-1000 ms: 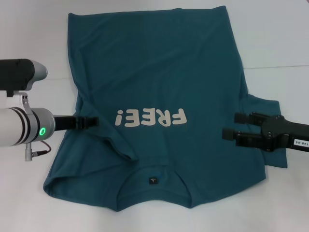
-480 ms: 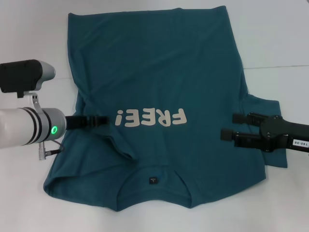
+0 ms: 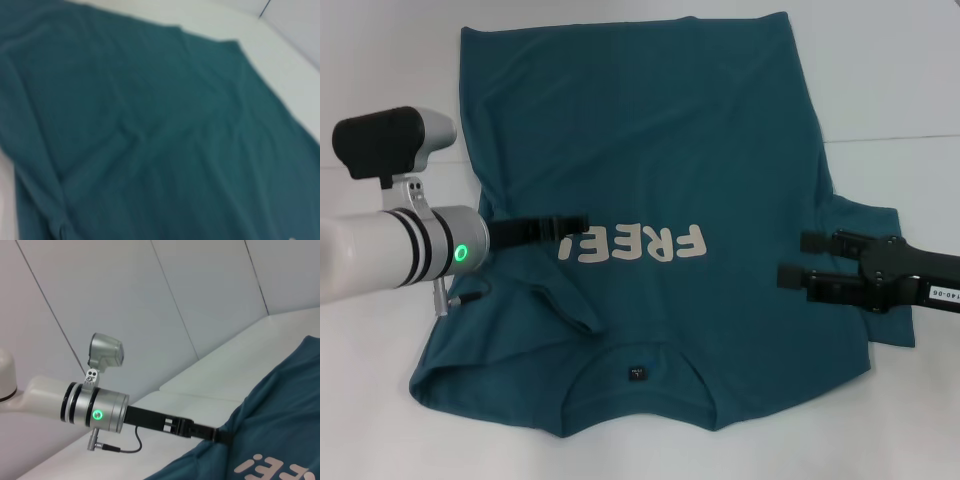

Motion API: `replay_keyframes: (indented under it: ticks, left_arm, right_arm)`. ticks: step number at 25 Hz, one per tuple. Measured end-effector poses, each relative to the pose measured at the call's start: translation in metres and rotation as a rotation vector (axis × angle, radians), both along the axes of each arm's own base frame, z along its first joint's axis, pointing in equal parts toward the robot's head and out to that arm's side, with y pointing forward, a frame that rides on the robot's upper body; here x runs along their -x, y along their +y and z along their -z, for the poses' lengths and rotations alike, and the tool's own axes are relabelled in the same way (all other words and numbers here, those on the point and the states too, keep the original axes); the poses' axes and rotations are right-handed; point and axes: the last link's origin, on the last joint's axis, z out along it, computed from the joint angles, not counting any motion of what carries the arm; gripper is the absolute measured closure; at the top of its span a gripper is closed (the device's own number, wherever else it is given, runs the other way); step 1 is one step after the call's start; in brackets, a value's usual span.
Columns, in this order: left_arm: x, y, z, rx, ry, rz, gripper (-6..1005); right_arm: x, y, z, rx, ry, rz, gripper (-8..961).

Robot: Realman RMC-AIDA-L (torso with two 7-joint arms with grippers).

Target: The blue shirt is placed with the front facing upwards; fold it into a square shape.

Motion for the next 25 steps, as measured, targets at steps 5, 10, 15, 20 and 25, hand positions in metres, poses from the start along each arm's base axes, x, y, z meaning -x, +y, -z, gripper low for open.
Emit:
replay_keyframes:
  ticks: [5, 10, 15, 20, 25]
  left_arm:
    - [0.001, -0.001, -0.017, -0.048, -0.033, 0.018, 215]
    - [0.022, -0.004, -0.029, -0.097, -0.038, -0.037, 216]
    - [0.040, -0.008, -0.024, -0.101, 0.014, -0.077, 217]
    - [0.048, -0.010, -0.018, -0.102, 0.054, -0.093, 218]
    - [0.050, -0.010, -0.015, -0.107, 0.069, -0.095, 219]
  right_arm:
    - [0.000, -0.001, -0.002, -0.001, 0.010, -0.004, 39]
    - [0.000, -0.003, -0.002, 0.000, 0.013, -0.002, 39]
    - [0.000, -0.002, -0.001, 0.003, 0.016, -0.002, 39]
    - [0.001, -0.002, -0.001, 0.003, 0.017, -0.005, 41]
    - [0.001, -0.001, -0.001, 0.005, 0.017, -0.004, 41]
